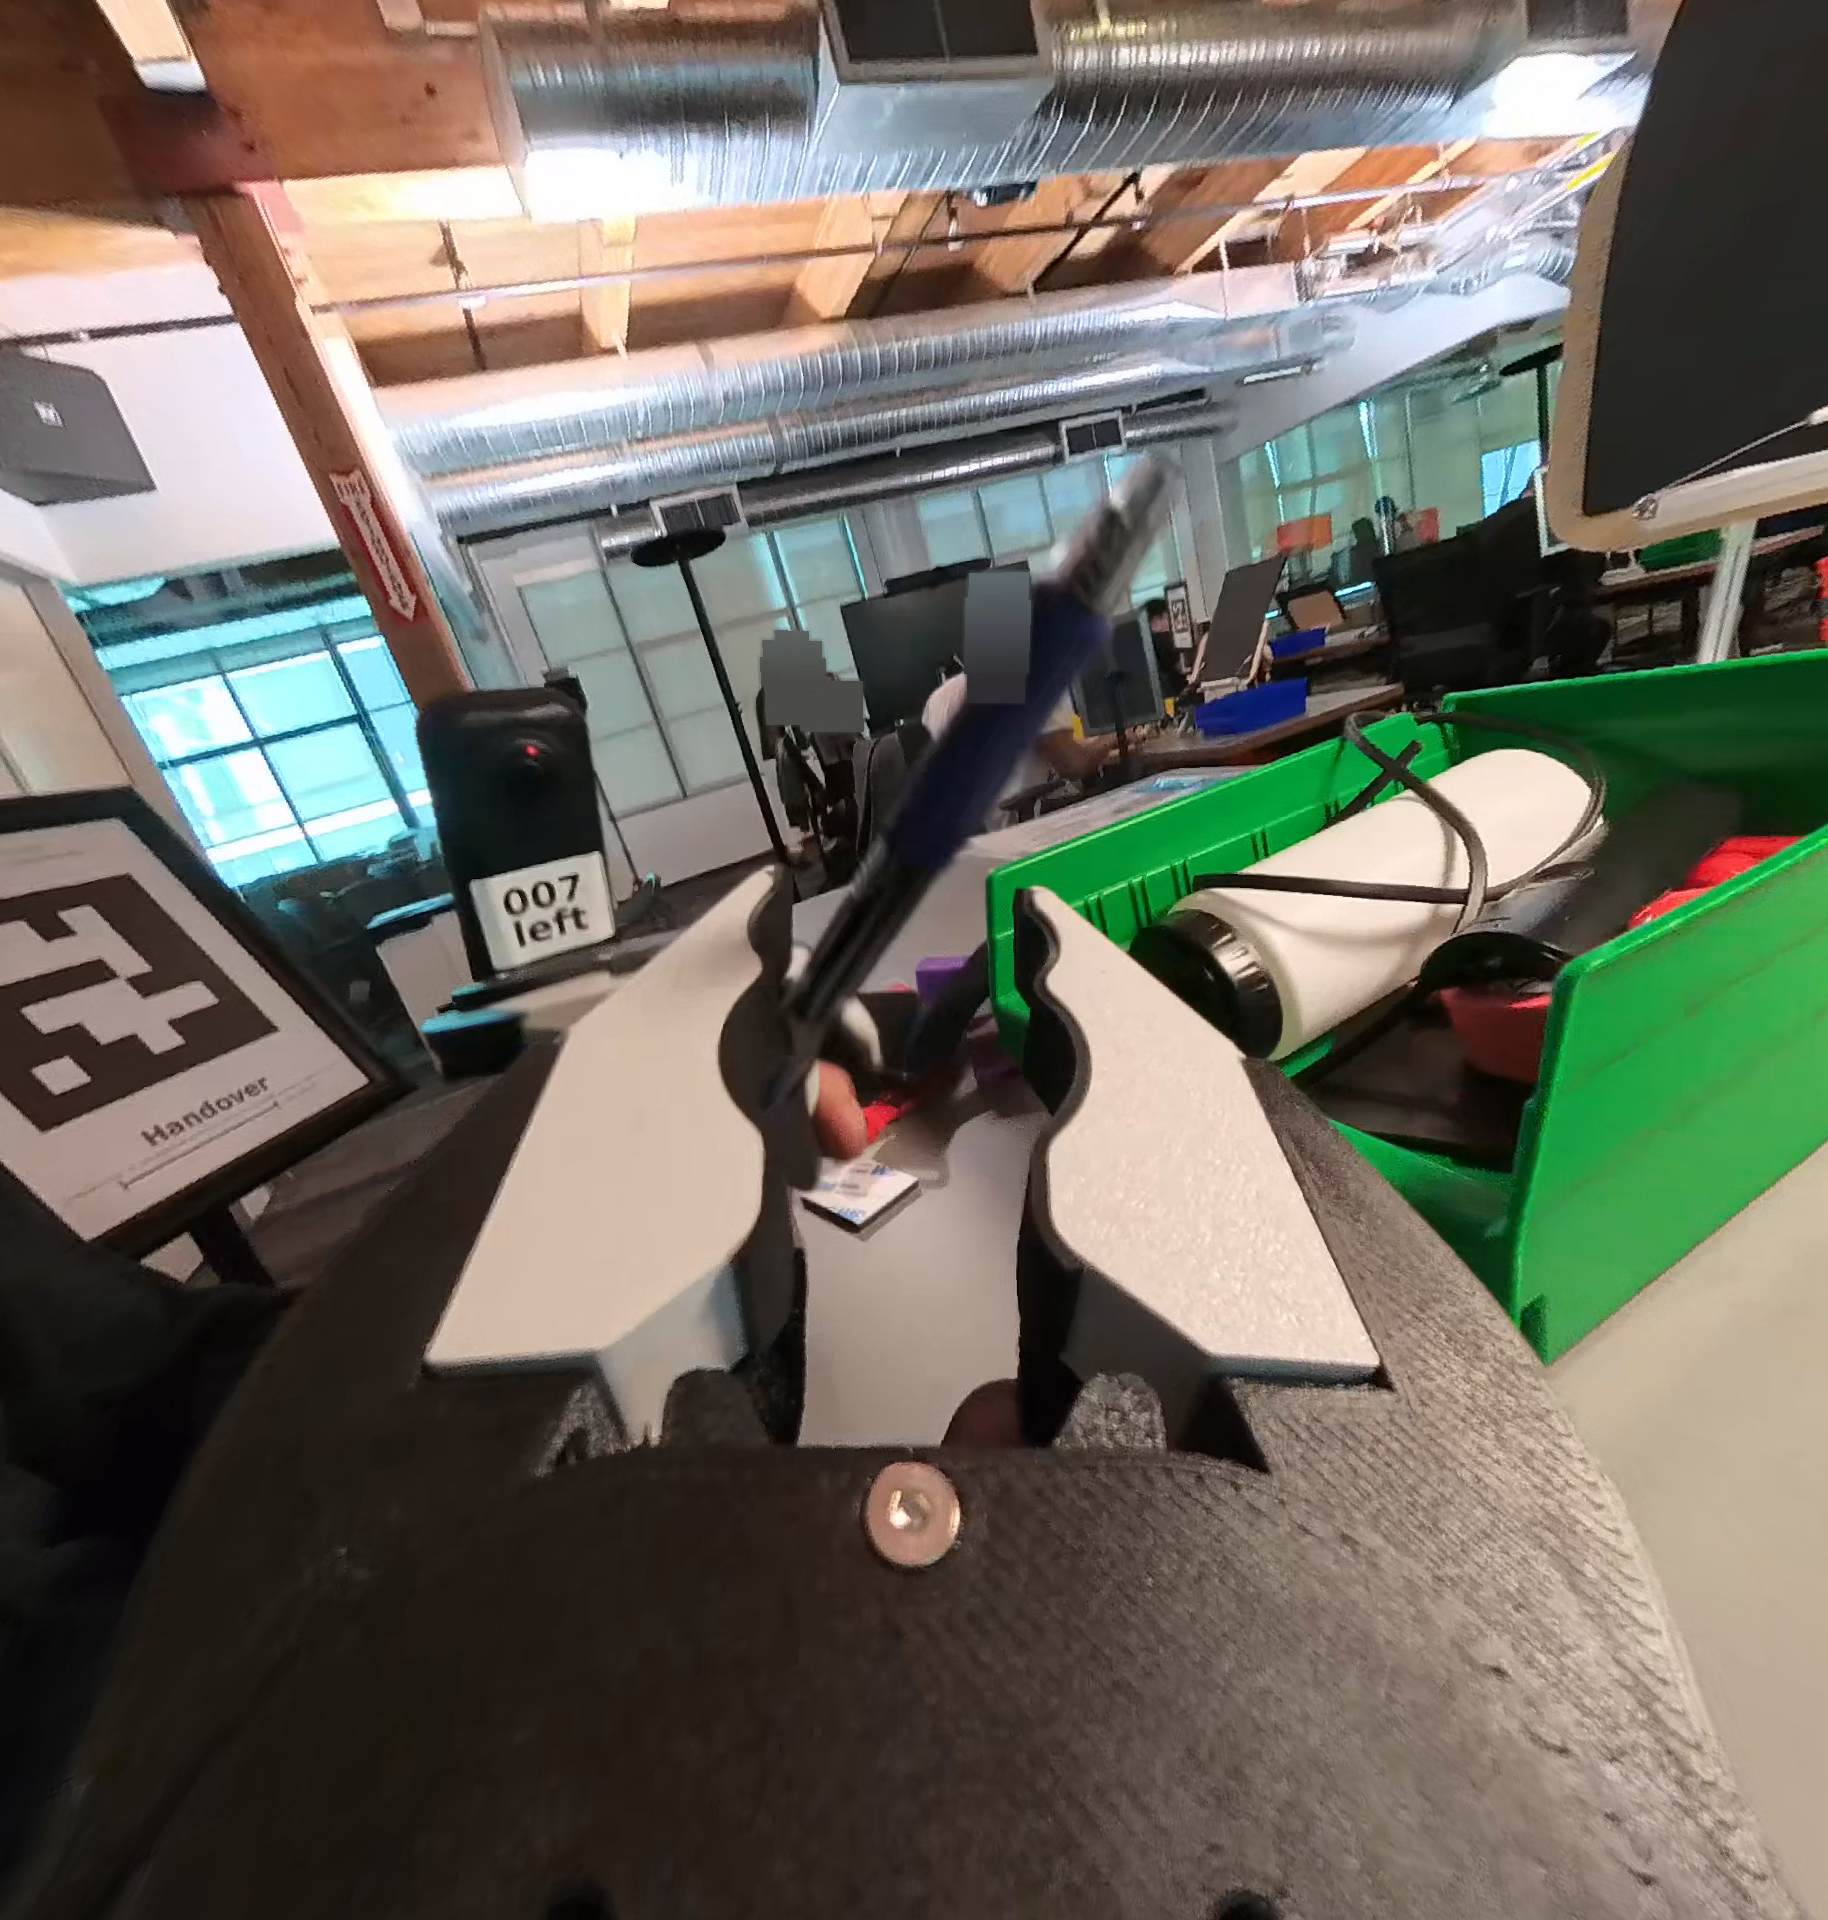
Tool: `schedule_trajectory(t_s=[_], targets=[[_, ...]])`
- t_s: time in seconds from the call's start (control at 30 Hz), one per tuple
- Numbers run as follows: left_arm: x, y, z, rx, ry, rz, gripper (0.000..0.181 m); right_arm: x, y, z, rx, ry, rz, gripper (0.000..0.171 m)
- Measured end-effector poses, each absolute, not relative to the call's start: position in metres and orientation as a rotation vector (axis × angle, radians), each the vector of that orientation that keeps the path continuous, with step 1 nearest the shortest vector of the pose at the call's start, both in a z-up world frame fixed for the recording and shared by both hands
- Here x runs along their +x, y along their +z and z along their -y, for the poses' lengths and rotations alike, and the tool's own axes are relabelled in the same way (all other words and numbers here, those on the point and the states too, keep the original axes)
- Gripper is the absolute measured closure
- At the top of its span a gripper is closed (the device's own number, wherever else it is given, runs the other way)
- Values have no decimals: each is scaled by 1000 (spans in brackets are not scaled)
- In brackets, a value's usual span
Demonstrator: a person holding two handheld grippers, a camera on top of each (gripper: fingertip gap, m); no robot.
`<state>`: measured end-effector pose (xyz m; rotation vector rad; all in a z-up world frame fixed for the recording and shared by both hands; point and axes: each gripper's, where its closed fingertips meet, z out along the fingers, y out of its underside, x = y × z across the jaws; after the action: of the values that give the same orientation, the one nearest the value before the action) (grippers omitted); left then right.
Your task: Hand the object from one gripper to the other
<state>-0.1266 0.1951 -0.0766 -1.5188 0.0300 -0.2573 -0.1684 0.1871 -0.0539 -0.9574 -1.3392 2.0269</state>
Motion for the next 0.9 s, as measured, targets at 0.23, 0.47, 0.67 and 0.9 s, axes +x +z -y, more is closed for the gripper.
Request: schedule_trajectory(t_s=[0.23,0.47,0.67,0.9], targets=[[-185,-45,-150,-1483,-67,121,167,-171,-55,-193,-995,2018,1309,131],[-290,-65,-49,-1678,292,457,167,-174,-62,-185,-989,1971,1372,132],[-322,-124,-25,-1937,408,597,167,-175,-63,-187,-999,1964,1366,134],[-326,-160,-37,-2100,456,589,165,-175,-64,-185,-1000,1959,1379,134]])
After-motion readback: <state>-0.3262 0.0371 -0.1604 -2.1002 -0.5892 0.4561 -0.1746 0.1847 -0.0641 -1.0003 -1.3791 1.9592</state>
